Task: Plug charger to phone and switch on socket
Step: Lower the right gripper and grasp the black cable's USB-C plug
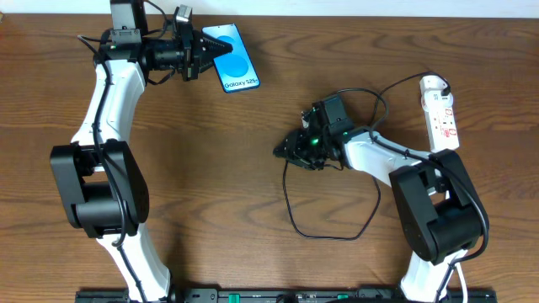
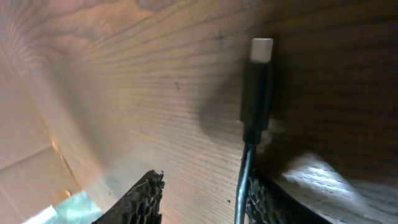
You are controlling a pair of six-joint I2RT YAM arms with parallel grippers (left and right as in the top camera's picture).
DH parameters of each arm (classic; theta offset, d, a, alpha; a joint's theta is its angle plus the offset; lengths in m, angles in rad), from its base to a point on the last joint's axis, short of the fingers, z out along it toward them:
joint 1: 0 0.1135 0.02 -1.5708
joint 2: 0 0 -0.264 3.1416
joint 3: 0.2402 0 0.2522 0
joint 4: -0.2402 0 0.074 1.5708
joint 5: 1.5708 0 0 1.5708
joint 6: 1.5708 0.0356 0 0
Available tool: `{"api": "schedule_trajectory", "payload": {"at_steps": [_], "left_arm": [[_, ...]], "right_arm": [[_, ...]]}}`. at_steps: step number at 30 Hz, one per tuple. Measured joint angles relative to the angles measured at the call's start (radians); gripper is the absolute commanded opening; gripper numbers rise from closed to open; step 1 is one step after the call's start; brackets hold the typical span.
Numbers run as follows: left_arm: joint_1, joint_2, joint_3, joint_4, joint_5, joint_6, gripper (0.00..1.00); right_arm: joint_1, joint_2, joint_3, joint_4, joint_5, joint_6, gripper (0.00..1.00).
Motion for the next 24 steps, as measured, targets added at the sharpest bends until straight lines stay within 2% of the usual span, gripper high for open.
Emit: {"api": "schedule_trajectory", "payload": {"at_steps": [10, 13, 18, 20, 21, 24], "left_arm": [[0.0, 0.0, 0.0, 0.0, 0.0, 0.0, 0.07], [0.0, 0.0, 0.0, 0.0, 0.0, 0.0, 0.07], [0.0, 0.0, 0.0, 0.0, 0.0, 0.0, 0.07], [0.0, 0.0, 0.0, 0.0, 0.0, 0.0, 0.07], [0.0, 0.0, 0.0, 0.0, 0.0, 0.0, 0.07], [0.0, 0.0, 0.0, 0.0, 0.0, 0.0, 0.07]], "right_arm": [[0.005, -0.009, 0.008, 0.008, 0.11, 0.082, 0.39], [0.008, -0.011, 0.008, 0.015, 0.143, 0.097, 0.35], [0.015, -0.011, 0.009, 0.014, 0.191, 0.108, 0.15], [0.018, -0.011, 0.009, 0.01, 0.209, 0.11, 0.04], [0.018, -0.011, 0.008, 0.01, 0.219, 0.11, 0.01], [0.018, -0.01, 0.006, 0.012, 0.227, 0.113, 0.01]]}}
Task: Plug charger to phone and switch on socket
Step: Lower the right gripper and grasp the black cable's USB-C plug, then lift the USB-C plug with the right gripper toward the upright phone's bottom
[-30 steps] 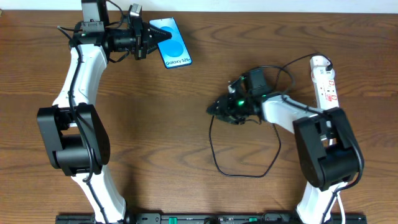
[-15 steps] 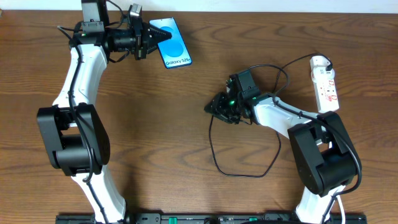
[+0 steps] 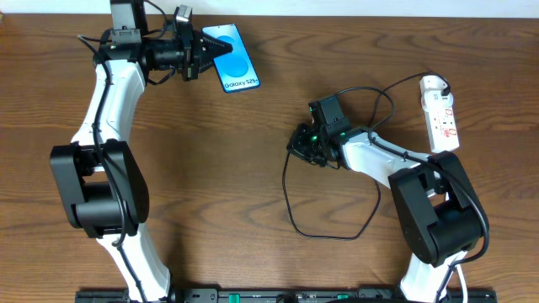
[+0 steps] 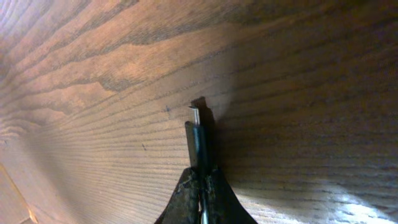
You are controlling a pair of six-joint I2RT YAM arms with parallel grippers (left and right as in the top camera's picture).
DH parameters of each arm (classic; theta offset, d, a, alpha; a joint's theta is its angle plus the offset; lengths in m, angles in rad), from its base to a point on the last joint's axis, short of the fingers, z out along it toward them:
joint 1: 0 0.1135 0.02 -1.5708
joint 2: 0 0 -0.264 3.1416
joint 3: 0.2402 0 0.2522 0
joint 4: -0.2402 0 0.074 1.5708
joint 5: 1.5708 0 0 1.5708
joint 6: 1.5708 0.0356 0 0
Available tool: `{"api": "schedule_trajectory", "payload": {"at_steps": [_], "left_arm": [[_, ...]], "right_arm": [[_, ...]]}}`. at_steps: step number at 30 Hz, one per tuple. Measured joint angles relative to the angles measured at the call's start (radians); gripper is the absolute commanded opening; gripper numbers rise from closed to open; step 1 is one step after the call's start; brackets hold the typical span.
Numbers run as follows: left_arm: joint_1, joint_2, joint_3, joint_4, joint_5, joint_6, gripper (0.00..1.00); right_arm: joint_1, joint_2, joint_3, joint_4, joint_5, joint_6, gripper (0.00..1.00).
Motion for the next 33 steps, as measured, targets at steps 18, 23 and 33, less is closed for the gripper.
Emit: {"api": "schedule_trajectory", "payload": {"at_steps": [18, 23, 33], "left_arm": [[0.0, 0.0, 0.0, 0.0, 0.0, 0.0, 0.07], [0.0, 0.0, 0.0, 0.0, 0.0, 0.0, 0.07], [0.0, 0.0, 0.0, 0.0, 0.035, 0.047, 0.07]], "right_arm": [[-0.147, 0.006, 0.022, 0.161, -0.472, -0.295, 0.01], [-0.183, -0.03, 0.09, 0.189, -0.696, -0.347, 0.01], [-0.143, -0.045, 0.124, 0.333, -1.022, -0.361, 0.01]]}}
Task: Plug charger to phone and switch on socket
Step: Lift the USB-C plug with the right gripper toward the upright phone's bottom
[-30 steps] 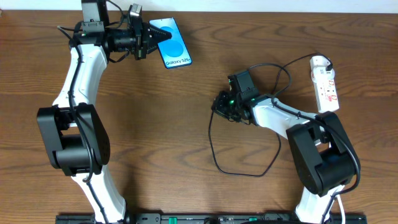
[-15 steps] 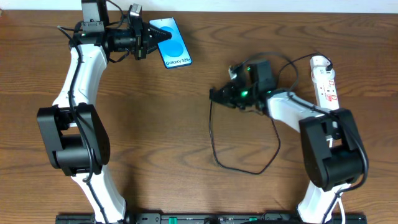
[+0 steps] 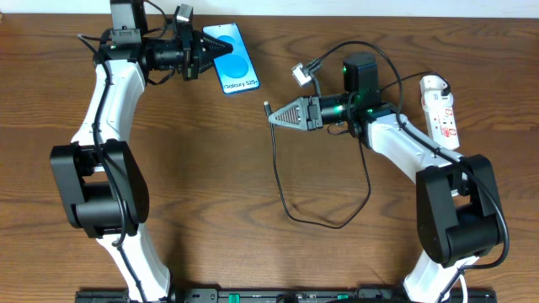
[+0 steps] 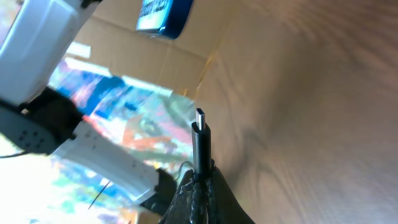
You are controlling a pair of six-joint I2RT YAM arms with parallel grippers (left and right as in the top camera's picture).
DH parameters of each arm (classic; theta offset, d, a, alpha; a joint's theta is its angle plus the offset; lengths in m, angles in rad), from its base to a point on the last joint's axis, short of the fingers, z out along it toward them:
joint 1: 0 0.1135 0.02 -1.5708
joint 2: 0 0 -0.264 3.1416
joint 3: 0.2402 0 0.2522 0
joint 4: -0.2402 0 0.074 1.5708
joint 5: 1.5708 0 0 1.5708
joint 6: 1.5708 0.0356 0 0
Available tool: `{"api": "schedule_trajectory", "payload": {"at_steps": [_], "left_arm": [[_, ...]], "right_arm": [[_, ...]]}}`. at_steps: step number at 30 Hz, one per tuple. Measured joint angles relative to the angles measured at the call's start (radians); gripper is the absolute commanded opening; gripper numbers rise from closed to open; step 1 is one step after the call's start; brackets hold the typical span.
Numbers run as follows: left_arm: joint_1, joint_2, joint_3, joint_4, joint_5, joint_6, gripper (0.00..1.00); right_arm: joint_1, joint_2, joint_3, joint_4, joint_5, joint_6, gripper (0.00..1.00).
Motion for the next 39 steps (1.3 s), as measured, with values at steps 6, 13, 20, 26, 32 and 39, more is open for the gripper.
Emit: {"api": "schedule_trajectory", "payload": {"at_steps": [6, 13, 20, 26, 32, 39], "left_arm": [[0.0, 0.0, 0.0, 0.0, 0.05, 0.052, 0.07], [-0.006, 0.0, 0.0, 0.0, 0.059, 0.081, 0.07], [-0.05, 0.0, 0.0, 0.0, 0.018, 0.084, 0.07], [-0.064, 0.0, 0.0, 0.003, 0.002, 0.084, 0.08], [-0.062, 0.0, 0.0, 0.048, -0.008, 0.068, 0.07], [-0.062, 0.0, 0.0, 0.098, -0.009, 0.022, 0.07]], "right_arm": [[0.007, 0.0, 0.0, 0.001, -0.039, 0.01, 0.01], [0.03, 0.0, 0.0, 0.005, -0.043, 0.012, 0.01], [0.038, 0.0, 0.0, 0.019, -0.034, 0.035, 0.01], [0.038, 0.0, 0.0, 0.145, -0.032, 0.097, 0.01], [0.038, 0.0, 0.0, 0.217, -0.032, 0.166, 0.01], [0.038, 0.0, 0.0, 0.218, -0.031, 0.187, 0.01]]}}
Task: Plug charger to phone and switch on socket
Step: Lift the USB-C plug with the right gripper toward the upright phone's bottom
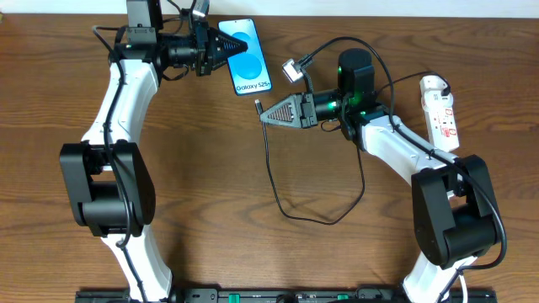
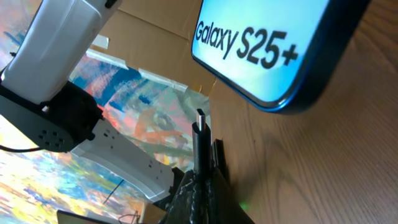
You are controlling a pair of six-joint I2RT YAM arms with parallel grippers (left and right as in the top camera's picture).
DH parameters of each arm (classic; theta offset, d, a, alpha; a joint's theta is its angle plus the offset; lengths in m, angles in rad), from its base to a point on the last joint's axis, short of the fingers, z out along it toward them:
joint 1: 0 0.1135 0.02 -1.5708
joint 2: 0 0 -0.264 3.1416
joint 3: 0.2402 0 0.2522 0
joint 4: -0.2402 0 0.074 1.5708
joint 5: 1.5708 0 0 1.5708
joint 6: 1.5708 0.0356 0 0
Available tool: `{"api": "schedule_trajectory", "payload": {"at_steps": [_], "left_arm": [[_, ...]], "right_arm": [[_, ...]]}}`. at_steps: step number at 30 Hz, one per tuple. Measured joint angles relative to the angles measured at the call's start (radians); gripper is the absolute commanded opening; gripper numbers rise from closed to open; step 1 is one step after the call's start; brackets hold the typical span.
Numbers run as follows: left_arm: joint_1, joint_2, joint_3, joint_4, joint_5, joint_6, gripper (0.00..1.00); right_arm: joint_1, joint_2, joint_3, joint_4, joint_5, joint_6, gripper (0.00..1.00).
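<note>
A blue phone [image 1: 251,57] with "Galaxy S25+" on its lit screen lies at the back of the table. My left gripper [image 1: 222,49] is shut on its upper left edge. Just below the phone's lower end, my right gripper [image 1: 264,113] is shut on the black charger plug [image 1: 258,104]. In the right wrist view the plug [image 2: 201,140] stands up out of the gripper [image 2: 202,180], its metal tip a short way from the phone's bottom edge [image 2: 280,62]. The white socket strip [image 1: 440,109] lies at the far right.
The black charger cable [image 1: 278,194] hangs from the plug, loops across the table's middle and runs back up toward the socket strip. A small grey connector on a wire [image 1: 291,71] sits above the right gripper. Both arms reach in along the back edge.
The left gripper and the phone have shifted to the right. The right gripper with the plug has moved a little left, and the phone's bottom edge now fills its wrist view.
First my right gripper was open at the table around the plug, and the left gripper was on the phone. Then the right gripper was shut on the plug. Later it held the plug up, pointing left. Now phone and plug are close together.
</note>
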Motion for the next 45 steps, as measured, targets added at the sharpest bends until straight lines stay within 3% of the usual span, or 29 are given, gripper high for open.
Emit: {"api": "schedule_trajectory", "payload": {"at_steps": [9, 15, 20, 28, 45], "left_arm": [[0.0, 0.0, 0.0, 0.008, 0.0, -0.025, 0.07], [0.0, 0.0, -0.001, 0.146, 0.002, -0.104, 0.07], [0.0, 0.0, -0.003, 0.268, 0.004, -0.198, 0.07], [-0.001, 0.0, -0.003, 0.283, 0.004, -0.263, 0.07], [-0.033, 0.0, -0.003, 0.285, 0.004, -0.269, 0.07]], "right_arm": [[-0.012, 0.0, 0.0, 0.0, 0.017, 0.014, 0.01], [-0.046, 0.0, 0.0, 0.009, 0.024, 0.027, 0.01], [-0.051, 0.0, 0.0, 0.139, 0.034, 0.089, 0.01], [-0.051, 0.0, 0.0, 0.201, 0.034, 0.161, 0.01], [-0.051, 0.0, 0.0, 0.202, 0.041, 0.183, 0.01]]}}
